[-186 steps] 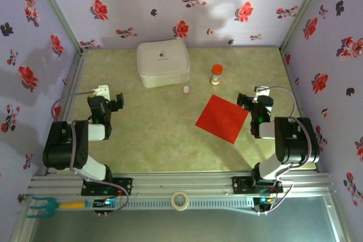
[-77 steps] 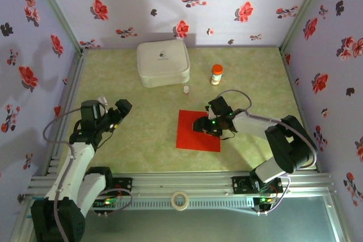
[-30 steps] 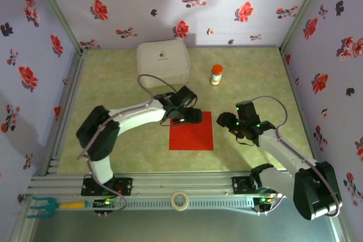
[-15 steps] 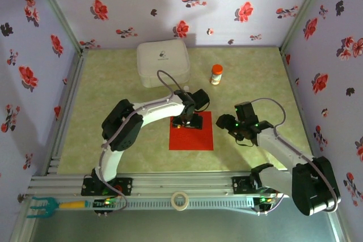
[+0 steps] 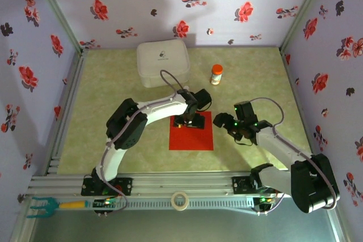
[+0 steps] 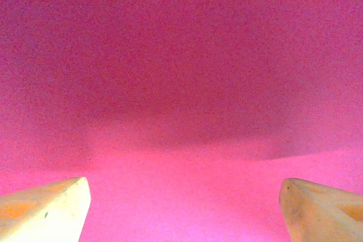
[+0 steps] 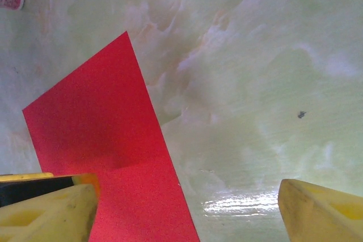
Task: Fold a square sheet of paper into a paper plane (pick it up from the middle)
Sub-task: First fold the square sheet of paper in half at the center of the table.
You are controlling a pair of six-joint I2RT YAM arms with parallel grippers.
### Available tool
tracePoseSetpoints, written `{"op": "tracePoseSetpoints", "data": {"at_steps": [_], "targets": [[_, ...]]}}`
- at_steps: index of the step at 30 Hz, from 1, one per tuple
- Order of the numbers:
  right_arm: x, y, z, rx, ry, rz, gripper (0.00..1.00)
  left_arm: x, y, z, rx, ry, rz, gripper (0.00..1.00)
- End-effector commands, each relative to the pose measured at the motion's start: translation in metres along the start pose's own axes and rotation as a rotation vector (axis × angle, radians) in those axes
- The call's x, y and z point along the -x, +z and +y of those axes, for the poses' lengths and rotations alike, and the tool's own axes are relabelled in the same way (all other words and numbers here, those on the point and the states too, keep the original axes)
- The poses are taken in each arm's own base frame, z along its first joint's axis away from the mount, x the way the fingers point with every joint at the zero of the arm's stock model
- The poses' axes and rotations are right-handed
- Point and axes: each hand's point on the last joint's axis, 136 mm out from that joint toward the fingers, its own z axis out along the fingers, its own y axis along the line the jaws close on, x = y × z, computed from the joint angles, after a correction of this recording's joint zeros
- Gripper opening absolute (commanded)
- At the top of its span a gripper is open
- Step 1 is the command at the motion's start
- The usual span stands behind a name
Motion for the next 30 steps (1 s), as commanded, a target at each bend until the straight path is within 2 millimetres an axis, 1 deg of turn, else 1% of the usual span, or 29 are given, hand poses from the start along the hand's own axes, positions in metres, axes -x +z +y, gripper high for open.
{"op": "tracePoseSetpoints", "data": {"at_steps": [1, 3, 5, 8, 14, 22, 30], "targets": [[0.004, -0.001, 0.003, 0.009, -0.007, -0.011, 0.89, -0.001, 0.004, 0.000, 0.024, -0.011, 0.017, 0.89], [0.004, -0.002, 0.002, 0.003, -0.007, -0.012, 0.91, -0.006, 0.006, 0.007, 0.059, -0.017, 0.038, 0.90], [0.005, -0.002, 0.001, -0.005, -0.006, -0.017, 0.95, -0.007, 0.008, 0.008, 0.071, -0.027, 0.045, 0.90], [0.004, -0.002, -0.002, -0.014, -0.006, -0.020, 0.98, -0.007, 0.011, 0.007, 0.075, -0.037, 0.050, 0.91], [0.004, -0.001, -0.004, -0.019, -0.003, -0.018, 0.99, -0.006, 0.011, 0.006, 0.075, -0.039, 0.048, 0.92], [0.002, 0.001, -0.005, -0.024, 0.001, -0.009, 0.99, -0.002, 0.004, 0.005, 0.073, -0.049, 0.017, 0.95], [0.001, 0.003, -0.006, -0.026, 0.003, -0.004, 0.99, -0.001, 0.002, -0.002, 0.052, -0.052, 0.009, 0.95]]}}
